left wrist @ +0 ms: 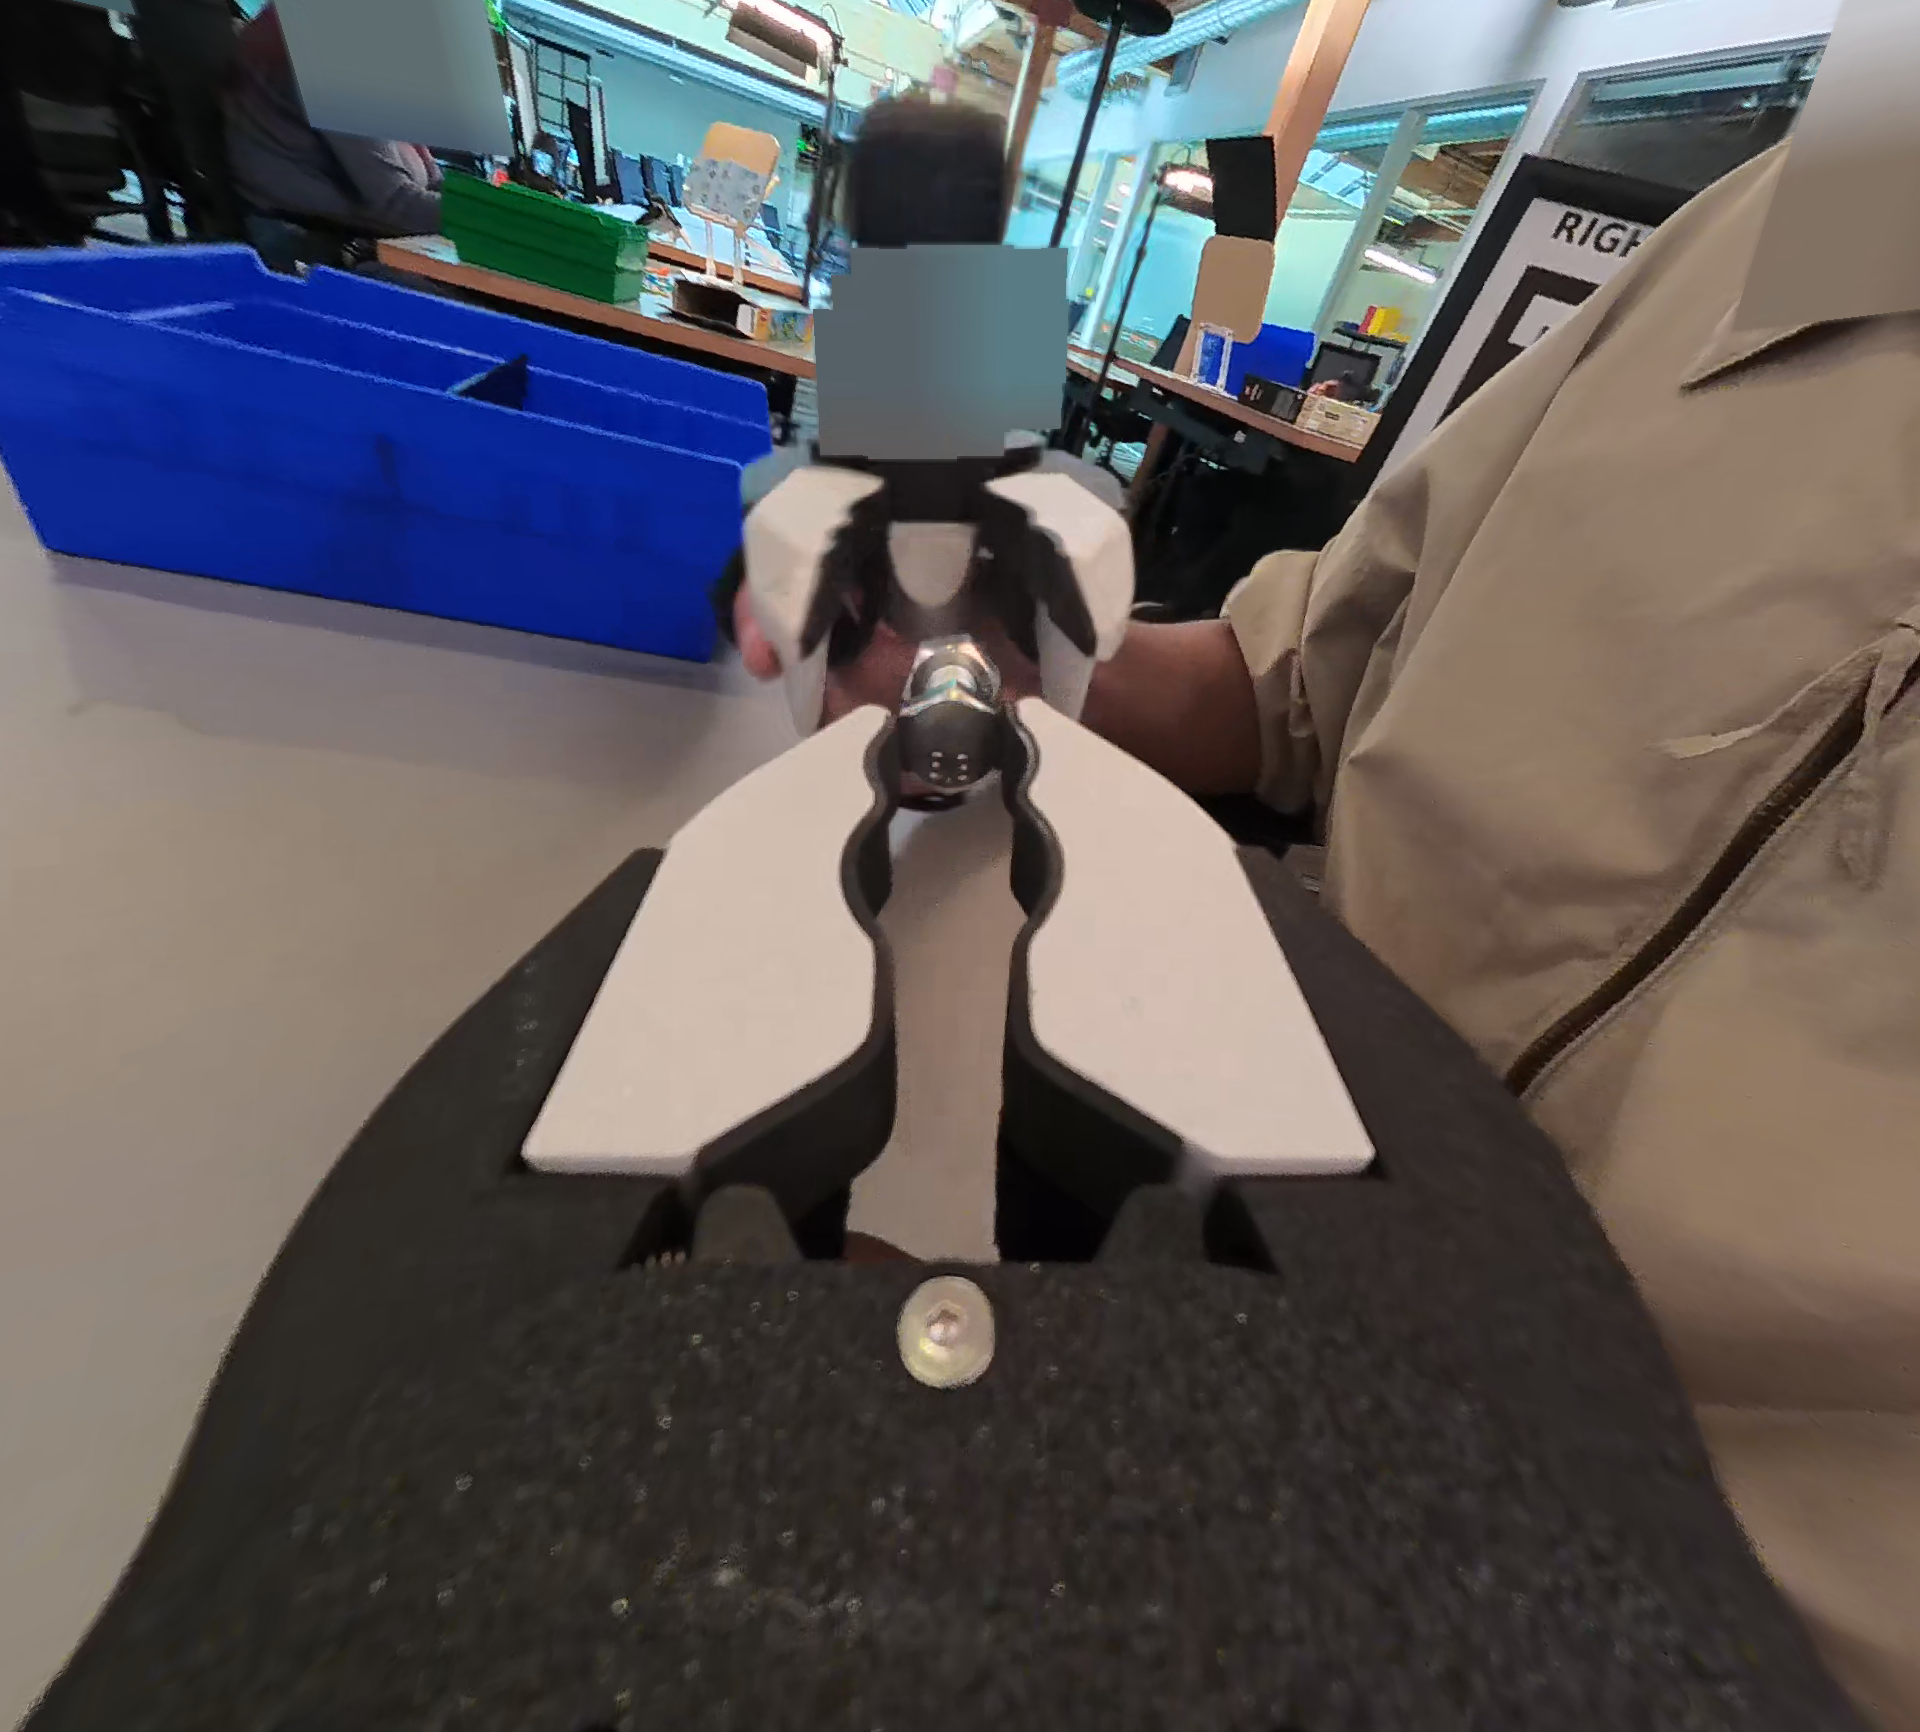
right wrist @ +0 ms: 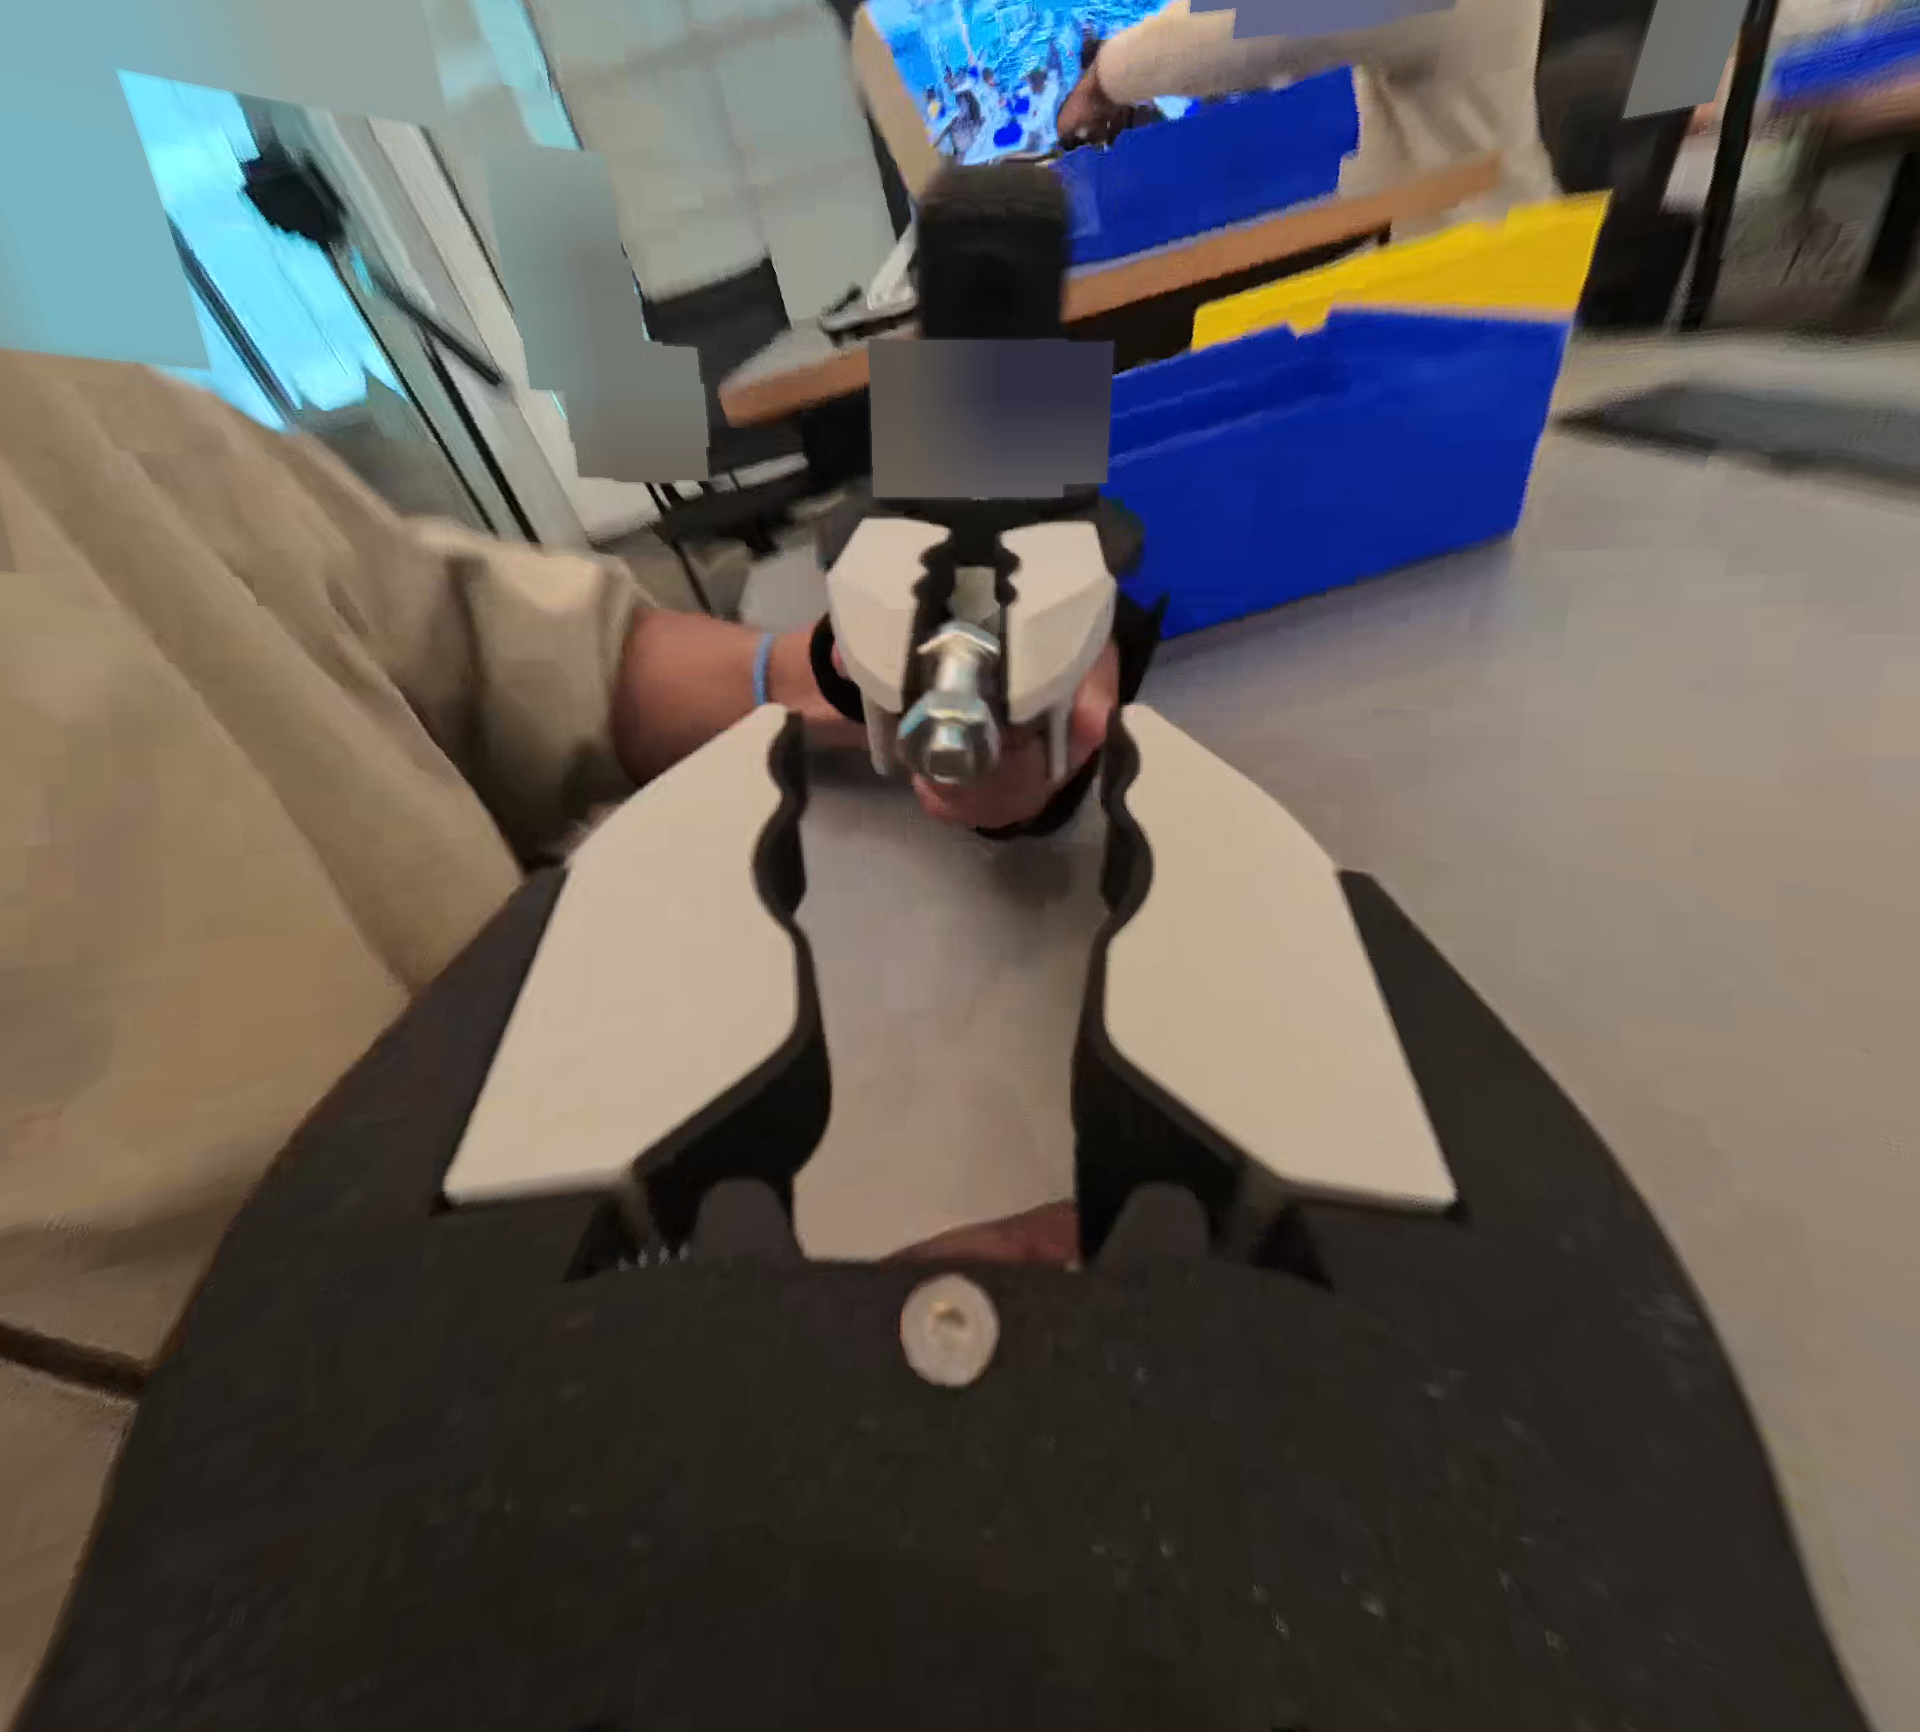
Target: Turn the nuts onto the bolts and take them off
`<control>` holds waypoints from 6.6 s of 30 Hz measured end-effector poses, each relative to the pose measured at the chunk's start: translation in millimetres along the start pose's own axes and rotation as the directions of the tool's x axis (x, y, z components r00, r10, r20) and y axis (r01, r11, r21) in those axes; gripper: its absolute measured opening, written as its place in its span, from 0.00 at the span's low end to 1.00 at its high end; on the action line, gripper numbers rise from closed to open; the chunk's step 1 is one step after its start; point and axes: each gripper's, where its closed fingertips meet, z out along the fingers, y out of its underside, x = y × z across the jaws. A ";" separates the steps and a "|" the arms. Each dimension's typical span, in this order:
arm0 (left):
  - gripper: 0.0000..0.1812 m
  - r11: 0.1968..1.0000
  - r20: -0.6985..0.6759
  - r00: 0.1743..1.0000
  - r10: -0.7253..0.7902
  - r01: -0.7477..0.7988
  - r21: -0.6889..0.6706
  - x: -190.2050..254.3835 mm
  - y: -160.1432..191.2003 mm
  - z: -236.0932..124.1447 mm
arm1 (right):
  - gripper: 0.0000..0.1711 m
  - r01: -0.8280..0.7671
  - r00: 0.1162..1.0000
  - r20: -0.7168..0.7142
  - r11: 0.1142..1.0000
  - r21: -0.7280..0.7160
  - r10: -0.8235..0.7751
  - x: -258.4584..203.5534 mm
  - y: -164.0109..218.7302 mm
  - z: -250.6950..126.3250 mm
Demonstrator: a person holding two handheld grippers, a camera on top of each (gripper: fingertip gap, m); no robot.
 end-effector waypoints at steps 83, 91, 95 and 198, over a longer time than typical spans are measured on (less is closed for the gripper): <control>0.10 0.989 -0.051 0.997 0.060 -0.066 -0.134 14.0 21.2 8.5 | 0.20 0.433 0.890 -0.091 0.892 -0.131 -0.446 -11.3 28.2 1.9; 0.10 0.987 0.069 0.986 0.151 -0.147 -0.067 -1.8 0.3 -5.0 | 0.31 -0.511 0.857 0.130 0.854 0.094 0.498 4.9 7.1 6.0; 0.10 0.982 0.091 0.980 0.175 -0.167 -0.085 -4.4 2.0 -4.3 | 0.11 -0.678 0.729 0.222 0.728 0.103 0.648 6.1 6.4 10.0; 0.10 0.983 -0.017 0.989 0.146 -0.147 -0.113 11.1 8.8 0.3 | 0.23 0.299 0.949 -0.098 0.954 -0.036 -0.301 -17.6 10.4 -1.4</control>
